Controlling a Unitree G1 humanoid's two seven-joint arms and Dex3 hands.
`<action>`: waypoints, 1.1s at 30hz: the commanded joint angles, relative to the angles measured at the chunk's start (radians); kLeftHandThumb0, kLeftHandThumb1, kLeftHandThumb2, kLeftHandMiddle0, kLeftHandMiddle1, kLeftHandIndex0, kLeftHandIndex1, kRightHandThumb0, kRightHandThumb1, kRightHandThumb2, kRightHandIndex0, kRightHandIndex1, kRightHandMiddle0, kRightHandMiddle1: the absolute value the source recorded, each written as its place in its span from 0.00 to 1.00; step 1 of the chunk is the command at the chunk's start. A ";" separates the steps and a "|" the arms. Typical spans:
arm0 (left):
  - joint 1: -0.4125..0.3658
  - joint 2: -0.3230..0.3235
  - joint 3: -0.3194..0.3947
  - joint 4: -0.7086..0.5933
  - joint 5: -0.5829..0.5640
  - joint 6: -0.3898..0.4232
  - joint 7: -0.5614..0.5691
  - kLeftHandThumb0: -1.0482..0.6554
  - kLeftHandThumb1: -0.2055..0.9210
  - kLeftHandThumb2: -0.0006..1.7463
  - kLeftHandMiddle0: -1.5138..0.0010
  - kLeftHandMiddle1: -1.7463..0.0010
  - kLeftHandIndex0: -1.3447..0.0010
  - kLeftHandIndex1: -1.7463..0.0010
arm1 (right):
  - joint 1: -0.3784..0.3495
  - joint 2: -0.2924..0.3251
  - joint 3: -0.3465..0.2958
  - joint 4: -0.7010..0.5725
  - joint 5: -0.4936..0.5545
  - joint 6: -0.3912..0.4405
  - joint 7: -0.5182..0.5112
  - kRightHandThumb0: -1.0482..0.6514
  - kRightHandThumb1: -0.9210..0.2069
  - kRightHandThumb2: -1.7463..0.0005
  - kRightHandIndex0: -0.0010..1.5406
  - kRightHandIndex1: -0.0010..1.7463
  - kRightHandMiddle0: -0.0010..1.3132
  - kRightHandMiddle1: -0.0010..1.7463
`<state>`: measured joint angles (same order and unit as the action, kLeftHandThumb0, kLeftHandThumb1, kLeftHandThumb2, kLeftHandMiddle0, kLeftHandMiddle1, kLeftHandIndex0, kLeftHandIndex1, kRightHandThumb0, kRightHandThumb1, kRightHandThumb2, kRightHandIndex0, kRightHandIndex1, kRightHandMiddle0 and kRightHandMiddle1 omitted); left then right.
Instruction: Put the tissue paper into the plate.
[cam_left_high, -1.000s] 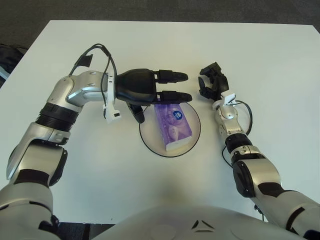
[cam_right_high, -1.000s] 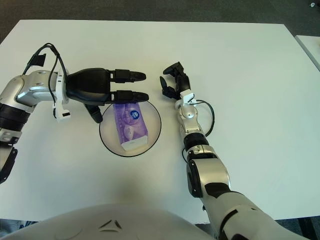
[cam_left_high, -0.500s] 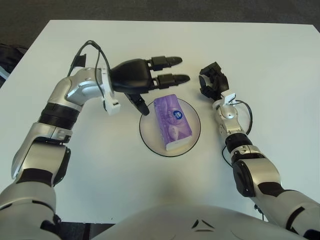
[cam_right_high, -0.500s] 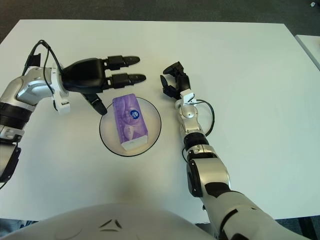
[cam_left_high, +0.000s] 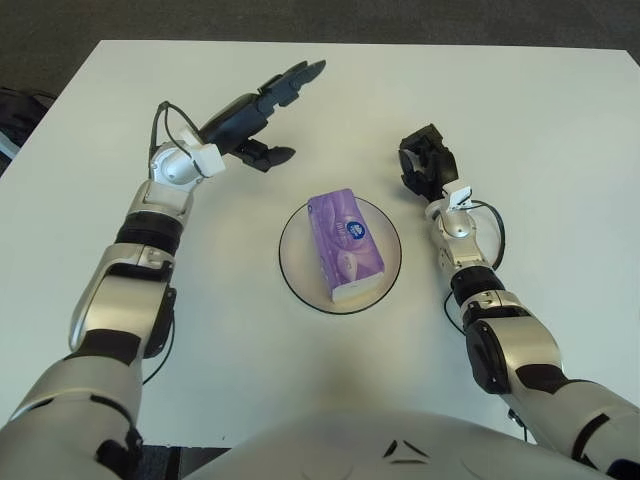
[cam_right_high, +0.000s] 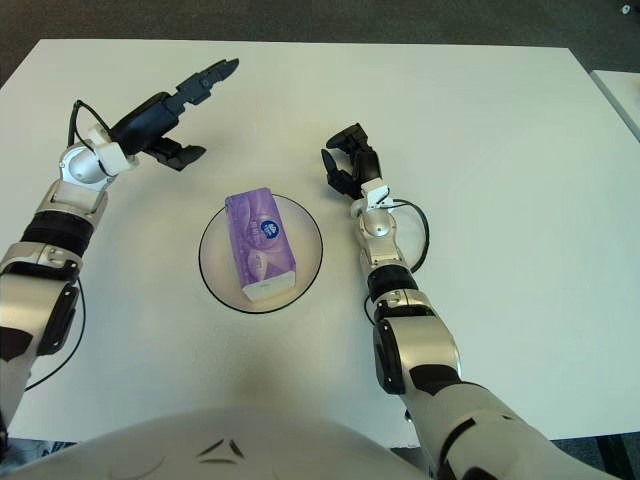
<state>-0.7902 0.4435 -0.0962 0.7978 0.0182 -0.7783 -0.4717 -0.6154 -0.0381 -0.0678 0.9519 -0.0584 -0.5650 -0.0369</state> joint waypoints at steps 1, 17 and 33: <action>-0.006 0.010 0.087 0.067 -0.094 0.060 -0.027 0.13 1.00 0.60 1.00 1.00 1.00 1.00 | 0.224 0.036 0.006 0.185 0.008 0.174 0.025 0.41 0.00 0.73 0.21 0.56 0.17 0.98; 0.020 -0.061 0.122 0.001 -0.033 0.230 0.184 0.01 1.00 0.66 1.00 1.00 0.97 0.98 | 0.230 0.032 0.001 0.187 0.007 0.163 0.029 0.41 0.00 0.73 0.19 0.54 0.17 0.98; 0.211 -0.069 0.082 -0.271 0.085 0.478 0.259 0.13 1.00 0.56 1.00 1.00 1.00 0.90 | 0.234 0.040 -0.005 0.185 0.013 0.174 0.033 0.41 0.00 0.73 0.18 0.55 0.18 0.97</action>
<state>-0.6616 0.3856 -0.0084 0.6080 0.0687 -0.3957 -0.2546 -0.6149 -0.0366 -0.0773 0.9519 -0.0572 -0.5671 -0.0253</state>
